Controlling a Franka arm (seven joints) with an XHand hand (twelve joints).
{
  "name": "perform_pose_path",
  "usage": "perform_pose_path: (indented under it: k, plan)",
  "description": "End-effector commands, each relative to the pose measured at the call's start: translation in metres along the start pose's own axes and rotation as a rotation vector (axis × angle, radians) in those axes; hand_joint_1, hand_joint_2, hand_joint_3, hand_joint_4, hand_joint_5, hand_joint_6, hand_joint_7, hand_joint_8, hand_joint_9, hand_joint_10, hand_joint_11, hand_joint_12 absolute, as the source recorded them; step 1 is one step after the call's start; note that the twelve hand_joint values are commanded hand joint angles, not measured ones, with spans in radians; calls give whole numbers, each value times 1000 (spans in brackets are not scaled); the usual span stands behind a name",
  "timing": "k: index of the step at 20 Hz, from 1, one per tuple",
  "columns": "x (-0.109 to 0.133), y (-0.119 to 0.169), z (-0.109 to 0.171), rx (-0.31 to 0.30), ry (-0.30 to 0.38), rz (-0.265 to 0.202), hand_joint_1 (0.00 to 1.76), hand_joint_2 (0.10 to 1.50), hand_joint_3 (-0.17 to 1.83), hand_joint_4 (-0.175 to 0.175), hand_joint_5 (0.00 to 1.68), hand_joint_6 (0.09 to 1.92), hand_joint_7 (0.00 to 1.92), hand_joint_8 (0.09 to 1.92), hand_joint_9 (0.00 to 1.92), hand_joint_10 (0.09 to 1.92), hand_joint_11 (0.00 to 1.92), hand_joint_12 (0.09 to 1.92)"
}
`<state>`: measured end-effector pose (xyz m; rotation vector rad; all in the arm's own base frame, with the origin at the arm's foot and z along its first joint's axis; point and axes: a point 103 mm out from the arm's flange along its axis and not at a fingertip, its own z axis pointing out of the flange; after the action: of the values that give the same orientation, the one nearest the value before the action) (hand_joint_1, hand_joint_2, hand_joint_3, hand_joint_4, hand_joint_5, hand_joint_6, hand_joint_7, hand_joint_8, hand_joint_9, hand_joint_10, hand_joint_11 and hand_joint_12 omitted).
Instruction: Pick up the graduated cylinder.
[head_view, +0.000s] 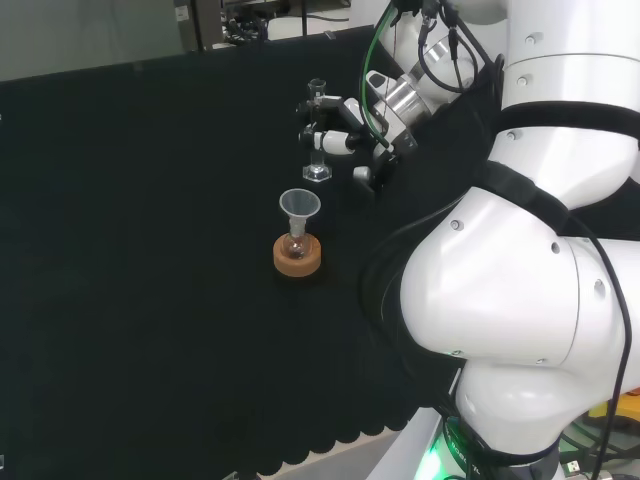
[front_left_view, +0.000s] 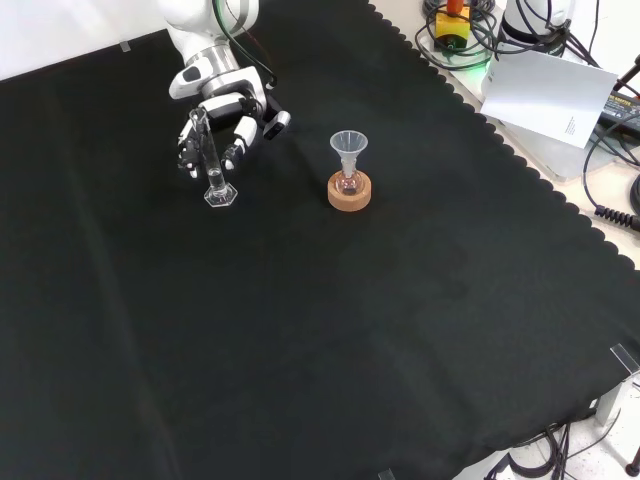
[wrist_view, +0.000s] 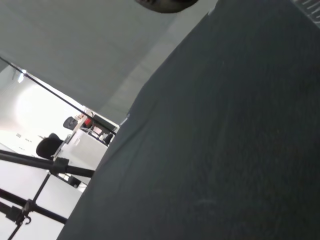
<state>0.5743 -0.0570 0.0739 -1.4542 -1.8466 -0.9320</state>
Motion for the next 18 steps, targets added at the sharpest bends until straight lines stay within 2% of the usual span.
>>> perform_pose_path:
  k: [1, 11, 18]
  plan:
    - [-2, -2, -1, -41, 36, 11, 1073, 1034, -175, -29, 707, 575, 674, 605, 928, 391, 700, 1102]
    - [-1, -3, -1, -45, 73, 6, 1089, 1048, -175, -32, 735, 596, 712, 602, 981, 367, 773, 1063]
    - [-2, -2, 5, -17, 80, 4, 1099, 1049, -175, -35, 732, 597, 708, 597, 983, 354, 780, 1055]
